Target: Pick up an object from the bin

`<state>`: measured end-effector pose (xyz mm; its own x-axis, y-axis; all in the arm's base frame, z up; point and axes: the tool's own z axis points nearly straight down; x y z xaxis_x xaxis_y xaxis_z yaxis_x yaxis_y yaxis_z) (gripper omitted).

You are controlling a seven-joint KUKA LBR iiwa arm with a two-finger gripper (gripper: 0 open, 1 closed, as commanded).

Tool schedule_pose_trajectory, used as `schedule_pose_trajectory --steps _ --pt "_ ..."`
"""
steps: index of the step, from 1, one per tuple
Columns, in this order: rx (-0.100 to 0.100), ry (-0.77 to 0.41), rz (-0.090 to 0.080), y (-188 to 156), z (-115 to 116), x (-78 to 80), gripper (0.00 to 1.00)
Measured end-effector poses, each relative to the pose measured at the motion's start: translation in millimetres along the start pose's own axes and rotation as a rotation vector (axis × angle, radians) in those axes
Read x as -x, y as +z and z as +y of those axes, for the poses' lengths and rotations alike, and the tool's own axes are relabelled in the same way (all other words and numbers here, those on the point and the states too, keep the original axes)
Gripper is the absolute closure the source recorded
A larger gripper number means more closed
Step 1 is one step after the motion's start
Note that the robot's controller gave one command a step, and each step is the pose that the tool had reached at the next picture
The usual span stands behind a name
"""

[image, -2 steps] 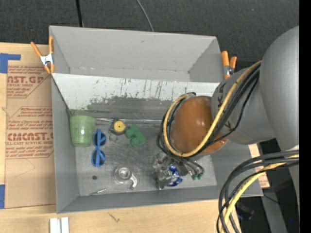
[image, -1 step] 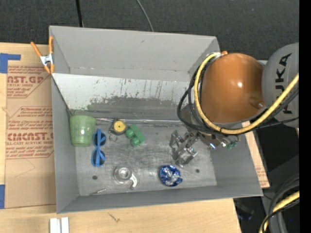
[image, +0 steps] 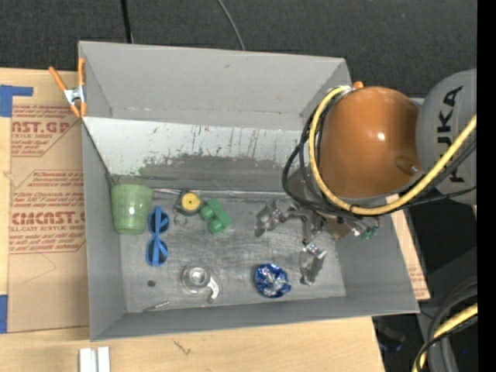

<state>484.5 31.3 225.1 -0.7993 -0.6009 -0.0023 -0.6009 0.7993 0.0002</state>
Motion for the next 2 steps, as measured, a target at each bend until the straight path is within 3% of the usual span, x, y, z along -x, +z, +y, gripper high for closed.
schedule_pose_trajectory --steps 1,2 --pt "0.006 -0.119 0.006 129 15 28.7 0.0" --pt "0.0 -0.233 0.004 137 -53 -17.1 0.0"
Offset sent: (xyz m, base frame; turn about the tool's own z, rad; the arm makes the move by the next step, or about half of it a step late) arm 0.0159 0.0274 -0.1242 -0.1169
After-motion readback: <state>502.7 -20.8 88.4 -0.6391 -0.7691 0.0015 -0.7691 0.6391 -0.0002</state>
